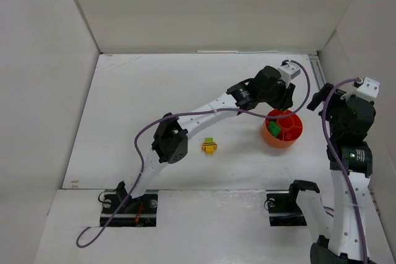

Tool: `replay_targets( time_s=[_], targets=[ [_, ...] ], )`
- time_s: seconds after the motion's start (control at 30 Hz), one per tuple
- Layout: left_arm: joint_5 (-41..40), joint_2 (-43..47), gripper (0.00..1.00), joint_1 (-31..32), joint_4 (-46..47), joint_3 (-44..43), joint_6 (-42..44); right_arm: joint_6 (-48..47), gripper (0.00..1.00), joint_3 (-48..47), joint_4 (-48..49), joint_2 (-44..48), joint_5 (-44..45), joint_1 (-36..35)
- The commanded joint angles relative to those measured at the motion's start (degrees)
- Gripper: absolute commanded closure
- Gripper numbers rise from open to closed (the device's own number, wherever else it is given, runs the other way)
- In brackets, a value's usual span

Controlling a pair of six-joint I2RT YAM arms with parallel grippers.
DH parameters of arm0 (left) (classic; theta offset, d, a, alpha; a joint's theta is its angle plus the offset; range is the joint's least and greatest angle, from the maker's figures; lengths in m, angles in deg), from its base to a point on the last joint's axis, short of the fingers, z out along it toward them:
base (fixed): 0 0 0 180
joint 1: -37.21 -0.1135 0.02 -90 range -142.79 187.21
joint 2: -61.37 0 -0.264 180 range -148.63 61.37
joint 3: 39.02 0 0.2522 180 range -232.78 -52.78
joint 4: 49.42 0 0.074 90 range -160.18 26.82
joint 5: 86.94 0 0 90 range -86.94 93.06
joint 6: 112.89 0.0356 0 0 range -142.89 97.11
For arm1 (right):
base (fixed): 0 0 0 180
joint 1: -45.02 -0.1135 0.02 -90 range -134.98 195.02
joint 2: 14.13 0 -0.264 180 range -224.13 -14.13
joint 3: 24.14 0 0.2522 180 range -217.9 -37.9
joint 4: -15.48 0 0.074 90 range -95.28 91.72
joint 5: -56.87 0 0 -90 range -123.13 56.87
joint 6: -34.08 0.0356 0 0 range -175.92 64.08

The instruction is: Sort the legos into containers by color

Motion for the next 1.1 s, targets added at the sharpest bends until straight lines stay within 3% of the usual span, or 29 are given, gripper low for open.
replay_targets(
  time_s=[0.0, 0.23, 0.5, 0.8, 0.93, 1.07],
  targets=[
    [1.1, 2.1, 0.83, 0.3, 1.9, 0.1, -0.4, -3.9, 0.00, 0.3, 5.7, 0.7, -6.7, -0.8],
    [-7.8, 3.4, 0.83, 0.3, 4.4, 1.8, 1.0, -5.1, 0.00, 1.4, 8.5, 3.0, -11.1, -1.9],
    [-13.8, 2.1, 0.82, 0.3, 6.9, -0.9, 4.2, -5.6, 0.00, 0.9, 6.7, 4.2, -6.8, -4.3],
    [-10.8, 3.2, 0.82, 0.3, 6.4, -0.3, 3.6, -3.1, 0.00, 0.3, 4.1, 4.2, 1.7, -4.4],
    [-7.8, 5.4, 0.81, 0.3, 7.5, 6.1, 3.6, -1.9, 0.00, 0.3, 3.4, 5.4, 4.8, -4.4],
    [-5.5, 5.6, 0.81, 0.3, 6.0, 7.0, 3.0, -1.9, 0.00, 0.9, 3.4, 5.4, 4.8, -4.4]
  ],
)
